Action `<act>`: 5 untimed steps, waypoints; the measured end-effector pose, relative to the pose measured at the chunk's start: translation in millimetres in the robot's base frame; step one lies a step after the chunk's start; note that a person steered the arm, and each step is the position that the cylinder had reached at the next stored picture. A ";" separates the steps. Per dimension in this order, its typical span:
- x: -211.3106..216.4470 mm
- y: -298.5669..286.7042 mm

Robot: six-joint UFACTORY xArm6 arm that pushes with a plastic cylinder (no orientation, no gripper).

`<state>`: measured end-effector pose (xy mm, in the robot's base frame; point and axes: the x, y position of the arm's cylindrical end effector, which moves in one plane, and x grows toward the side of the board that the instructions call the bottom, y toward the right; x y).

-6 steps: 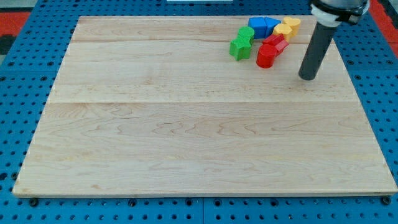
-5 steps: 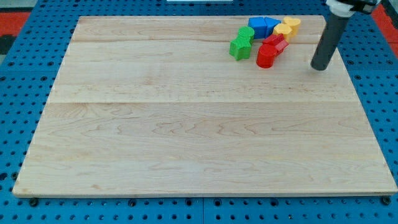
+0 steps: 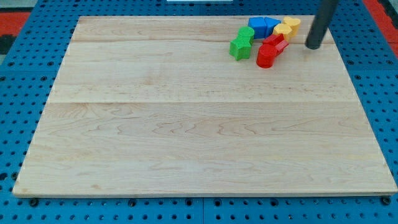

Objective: Separate the red star from the yellow hexagon

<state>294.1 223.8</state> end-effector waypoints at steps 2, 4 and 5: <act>-2.4 -50.2; 39.1 -88.4; 82.5 -92.5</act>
